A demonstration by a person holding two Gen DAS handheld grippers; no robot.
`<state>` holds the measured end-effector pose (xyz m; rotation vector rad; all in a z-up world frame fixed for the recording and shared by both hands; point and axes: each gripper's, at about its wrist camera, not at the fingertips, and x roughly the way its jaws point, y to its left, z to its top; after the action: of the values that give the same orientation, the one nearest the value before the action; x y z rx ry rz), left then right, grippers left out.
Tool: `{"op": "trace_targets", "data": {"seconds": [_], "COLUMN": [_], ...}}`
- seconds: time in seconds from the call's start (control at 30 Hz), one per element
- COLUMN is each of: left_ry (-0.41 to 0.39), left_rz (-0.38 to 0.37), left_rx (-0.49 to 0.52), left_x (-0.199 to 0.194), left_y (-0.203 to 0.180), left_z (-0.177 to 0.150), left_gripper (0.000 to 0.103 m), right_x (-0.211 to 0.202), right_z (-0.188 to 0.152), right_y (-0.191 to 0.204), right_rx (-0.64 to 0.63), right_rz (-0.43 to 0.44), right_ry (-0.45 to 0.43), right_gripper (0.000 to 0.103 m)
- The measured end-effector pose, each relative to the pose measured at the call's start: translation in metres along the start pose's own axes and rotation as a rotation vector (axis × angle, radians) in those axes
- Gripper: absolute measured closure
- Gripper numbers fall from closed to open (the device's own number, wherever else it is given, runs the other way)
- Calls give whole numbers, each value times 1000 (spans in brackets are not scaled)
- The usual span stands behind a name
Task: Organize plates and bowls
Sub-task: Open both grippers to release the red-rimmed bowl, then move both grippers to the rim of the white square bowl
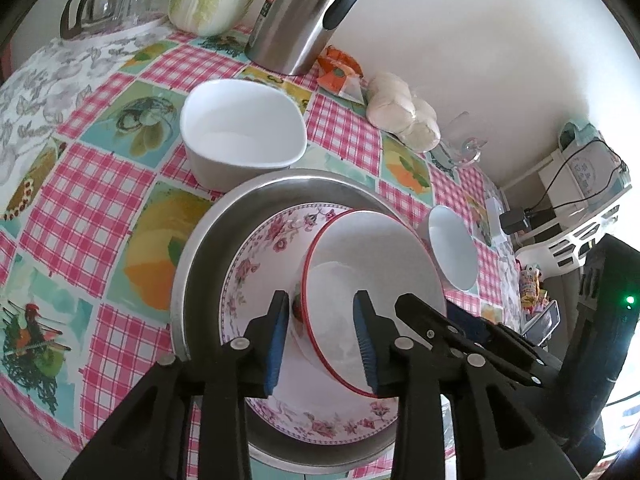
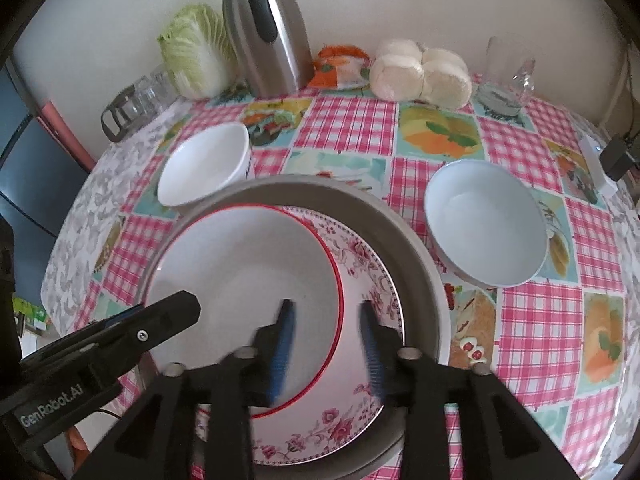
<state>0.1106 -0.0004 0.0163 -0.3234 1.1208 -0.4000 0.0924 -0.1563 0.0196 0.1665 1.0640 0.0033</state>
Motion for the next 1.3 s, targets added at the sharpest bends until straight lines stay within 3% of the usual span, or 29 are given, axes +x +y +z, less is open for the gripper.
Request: {"op": "trace_targets", "data": {"seconds": [0.13, 0.2, 0.33, 0.4, 0.53, 0.63, 0.7, 0.87, 1.0, 1.3], "left_ry": [-22, -39, -65, -78, -91, -106, -113, -130, -168, -194], "left_rz": [26, 39, 85, 129, 191, 220, 244, 276, 312, 322], "left_rx": [31, 43, 53, 61, 63, 52, 50, 36, 41, 48], "left_x": [-10, -17, -25, -27, -29, -30, -31, -32, -34, -38], "left_y": [-6, -8, -8, -8, -1, 5, 7, 16, 19, 25], "left_z": [0, 0, 0, 1, 2, 3, 3, 5, 4, 6], "left_gripper": [59, 55, 43, 42, 40, 23, 19, 17, 5, 5], "right_x": [-15, -20, -25, -26, -28, -30, -31, -34, -36, -41], "right_z": [-6, -9, -16, -19, -22, -22, -22, -22, -22, -22], "right_y": [-5, -9, -17, -20, -22, -23, -24, -26, -26, -27], "right_rx": [27, 49, 72, 78, 82, 82, 85, 90, 89, 105], "right_rz": [-23, -23, -40, -47, -52, -58, -60, -72, -81, -94], "right_ry": [-56, -76, -93, -97, -99, -106, -113, -114, -121, -127], "right_gripper": [51, 42, 35, 25, 21, 13, 4, 3, 0, 0]}}
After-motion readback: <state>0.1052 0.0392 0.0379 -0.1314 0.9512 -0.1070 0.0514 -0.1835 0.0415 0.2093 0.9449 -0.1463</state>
